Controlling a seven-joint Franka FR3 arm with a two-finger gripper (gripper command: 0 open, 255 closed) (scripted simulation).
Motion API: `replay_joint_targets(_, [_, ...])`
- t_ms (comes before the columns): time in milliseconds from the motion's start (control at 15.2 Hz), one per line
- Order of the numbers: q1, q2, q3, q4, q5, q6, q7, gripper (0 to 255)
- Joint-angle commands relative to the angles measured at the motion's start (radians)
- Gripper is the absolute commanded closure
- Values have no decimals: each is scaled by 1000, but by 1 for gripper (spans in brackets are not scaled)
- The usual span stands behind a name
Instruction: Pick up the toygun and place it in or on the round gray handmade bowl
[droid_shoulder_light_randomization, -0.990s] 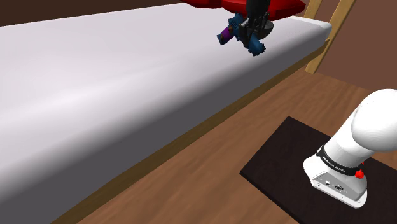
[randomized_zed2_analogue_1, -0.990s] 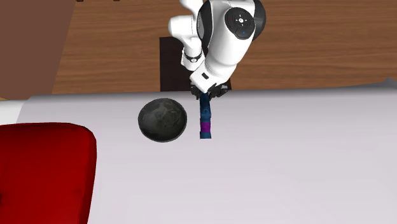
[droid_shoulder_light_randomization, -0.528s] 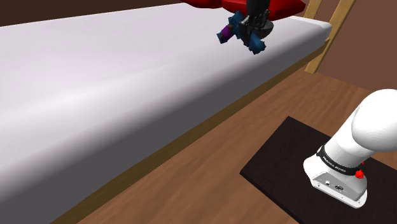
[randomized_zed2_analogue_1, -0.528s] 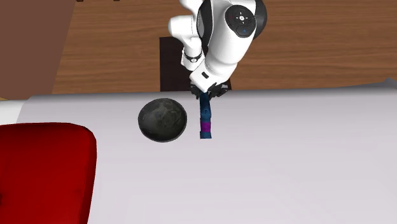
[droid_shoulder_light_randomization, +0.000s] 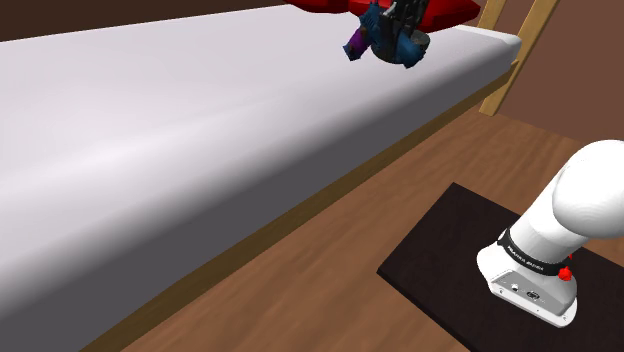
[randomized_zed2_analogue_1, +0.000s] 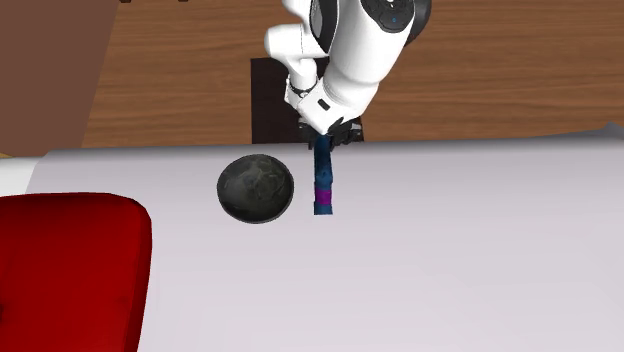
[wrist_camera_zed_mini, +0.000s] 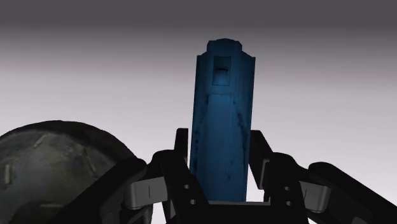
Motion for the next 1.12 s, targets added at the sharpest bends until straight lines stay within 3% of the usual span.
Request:
replay_joint_targets(0, [-1, 8, 1, 37, -1, -29, -5, 255])
replay_joint_targets(1056, [-6, 105, 13, 362, -17, -255, -33, 255])
